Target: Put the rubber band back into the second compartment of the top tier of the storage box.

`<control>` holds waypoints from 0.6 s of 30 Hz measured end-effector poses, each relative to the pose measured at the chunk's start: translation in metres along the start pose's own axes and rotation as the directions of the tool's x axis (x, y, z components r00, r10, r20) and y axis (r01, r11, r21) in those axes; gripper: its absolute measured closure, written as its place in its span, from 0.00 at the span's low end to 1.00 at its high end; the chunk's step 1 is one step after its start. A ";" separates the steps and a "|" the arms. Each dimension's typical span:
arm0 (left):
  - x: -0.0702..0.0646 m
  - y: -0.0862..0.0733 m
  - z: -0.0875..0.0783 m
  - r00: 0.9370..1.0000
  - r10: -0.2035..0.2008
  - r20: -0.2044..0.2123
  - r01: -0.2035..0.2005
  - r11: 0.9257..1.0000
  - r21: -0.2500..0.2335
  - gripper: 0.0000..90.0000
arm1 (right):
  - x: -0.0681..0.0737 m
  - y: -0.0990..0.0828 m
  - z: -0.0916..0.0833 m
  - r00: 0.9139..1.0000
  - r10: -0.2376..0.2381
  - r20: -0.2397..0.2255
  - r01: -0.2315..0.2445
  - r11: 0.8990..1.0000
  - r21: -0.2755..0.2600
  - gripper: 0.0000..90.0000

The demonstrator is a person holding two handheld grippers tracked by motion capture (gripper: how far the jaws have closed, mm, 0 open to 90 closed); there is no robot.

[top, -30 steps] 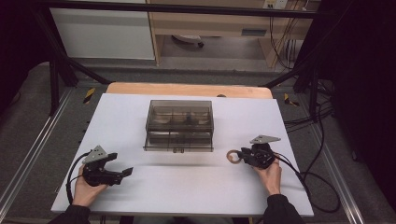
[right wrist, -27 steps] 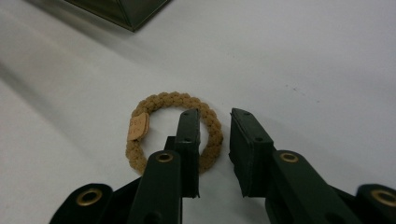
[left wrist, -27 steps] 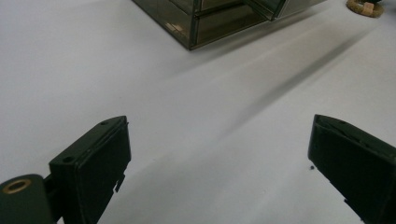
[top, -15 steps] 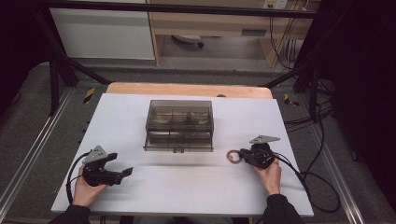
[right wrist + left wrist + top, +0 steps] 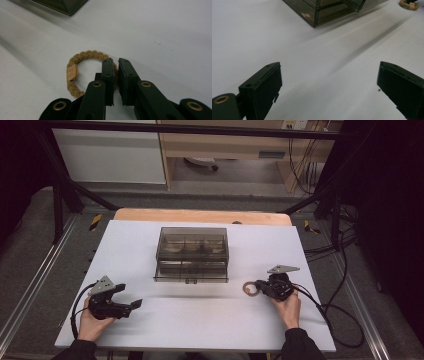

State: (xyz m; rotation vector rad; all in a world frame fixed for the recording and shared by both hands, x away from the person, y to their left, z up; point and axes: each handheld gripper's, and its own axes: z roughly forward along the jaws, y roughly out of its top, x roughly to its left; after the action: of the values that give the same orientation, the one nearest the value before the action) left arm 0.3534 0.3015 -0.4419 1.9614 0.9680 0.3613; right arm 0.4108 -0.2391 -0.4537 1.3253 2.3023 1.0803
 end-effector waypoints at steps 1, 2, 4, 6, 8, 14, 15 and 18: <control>0.000 0.000 0.000 1.000 0.001 0.000 -0.001 1.000 0.000 0.06 | 0.000 0.000 0.000 1.000 0.000 0.000 0.000 1.000 -0.001 0.93; 0.000 0.000 0.000 1.000 0.001 0.000 -0.001 1.000 0.000 0.06 | 0.000 0.000 0.000 1.000 0.003 -0.001 -0.003 1.000 -0.002 0.93; 0.000 0.000 0.000 1.000 0.001 -0.001 -0.001 1.000 0.000 0.06 | 0.000 0.000 -0.001 1.000 0.001 -0.002 -0.001 1.000 -0.003 0.93; 0.000 0.000 0.000 1.000 0.001 -0.001 -0.001 1.000 -0.001 0.06 | 0.000 0.000 -0.001 1.000 0.000 -0.003 0.000 1.000 -0.004 0.93; 0.000 0.000 0.000 1.000 0.001 0.000 -0.001 1.000 -0.002 0.06 | 0.000 0.000 -0.002 1.000 -0.003 -0.002 0.003 1.000 -0.007 0.93; 0.000 0.000 0.000 1.000 -0.001 -0.001 0.001 1.000 -0.002 0.06 | 0.000 0.001 -0.005 1.000 -0.001 -0.006 0.001 1.000 -0.015 0.94; 0.000 0.000 0.000 1.000 -0.001 -0.002 0.001 1.000 -0.002 0.06 | 0.000 0.001 -0.006 1.000 0.000 -0.007 0.000 1.000 -0.014 0.94; 0.000 0.000 0.000 1.000 -0.002 -0.001 0.002 1.000 -0.004 0.06 | 0.000 0.002 -0.007 1.000 -0.004 -0.006 0.004 1.000 -0.021 0.94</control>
State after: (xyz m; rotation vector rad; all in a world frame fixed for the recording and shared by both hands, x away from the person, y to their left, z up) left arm 0.3533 0.3019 -0.4416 1.9563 0.9688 0.3629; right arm 0.4076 -0.2417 -0.4475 1.3108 2.2908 1.1060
